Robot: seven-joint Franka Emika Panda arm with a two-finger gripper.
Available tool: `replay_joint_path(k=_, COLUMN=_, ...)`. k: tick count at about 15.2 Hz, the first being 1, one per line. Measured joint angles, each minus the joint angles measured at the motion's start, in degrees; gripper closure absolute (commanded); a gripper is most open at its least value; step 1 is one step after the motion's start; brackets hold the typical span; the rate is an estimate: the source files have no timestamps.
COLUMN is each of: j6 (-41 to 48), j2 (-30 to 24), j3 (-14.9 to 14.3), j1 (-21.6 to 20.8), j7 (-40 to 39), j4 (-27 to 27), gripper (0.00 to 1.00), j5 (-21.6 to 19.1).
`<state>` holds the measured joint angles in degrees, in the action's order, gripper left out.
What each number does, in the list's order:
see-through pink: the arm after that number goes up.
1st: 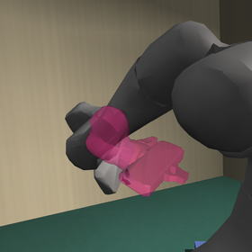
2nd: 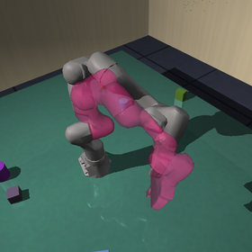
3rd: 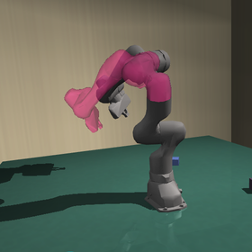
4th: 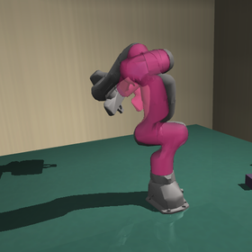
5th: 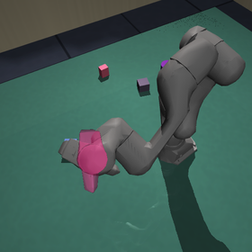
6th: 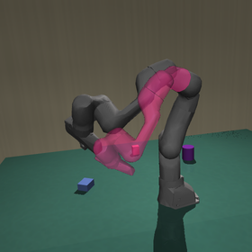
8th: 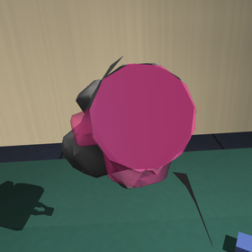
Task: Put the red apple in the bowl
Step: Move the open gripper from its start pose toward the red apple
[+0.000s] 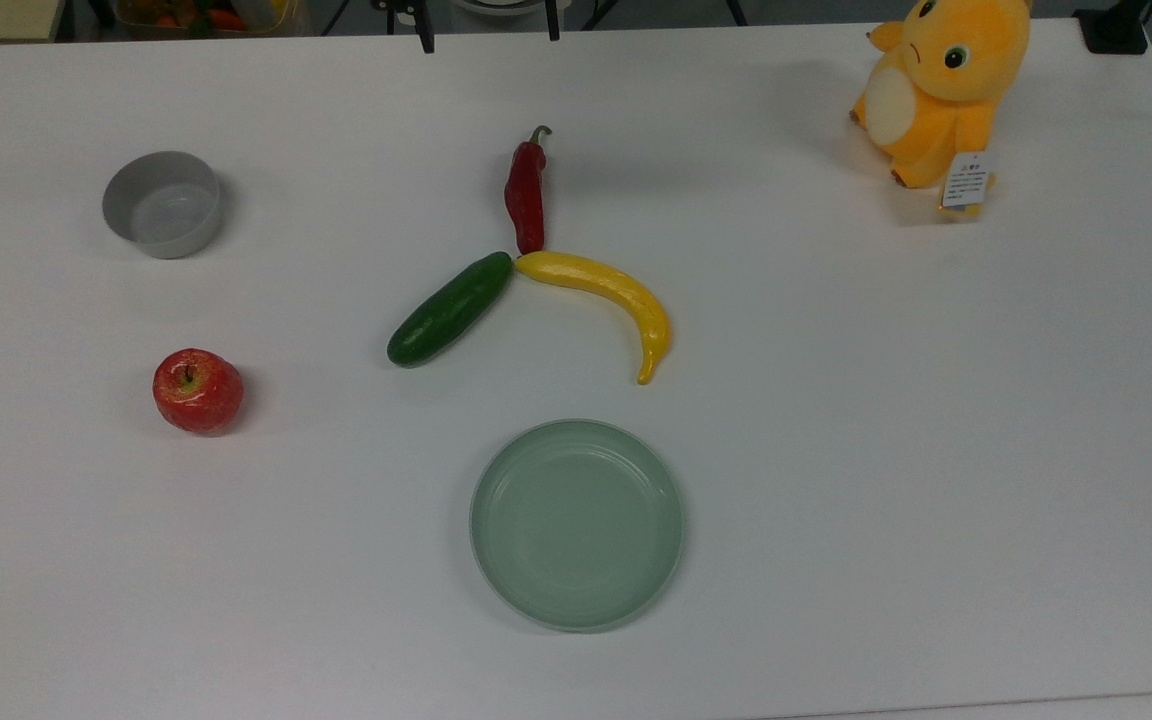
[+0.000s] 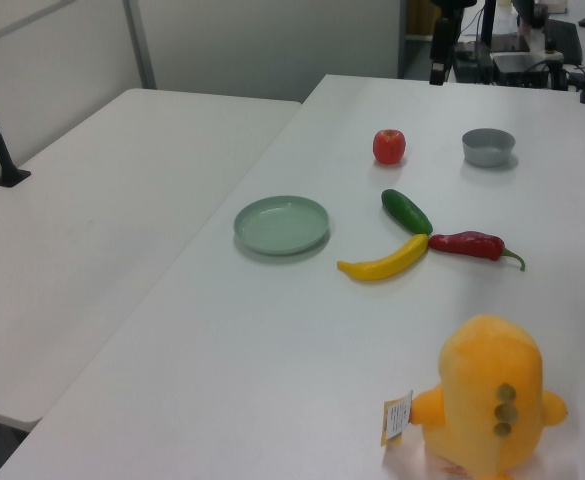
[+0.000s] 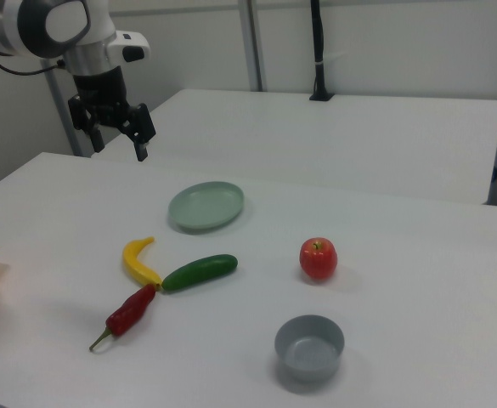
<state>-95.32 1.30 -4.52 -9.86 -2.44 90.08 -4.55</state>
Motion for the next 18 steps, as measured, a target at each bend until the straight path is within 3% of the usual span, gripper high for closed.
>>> replay_joint_path(k=18, j6=0.00, j2=-0.14, j3=0.00, j1=0.11, j7=0.72, j4=0.00, gripper=0.00, j5=0.00)
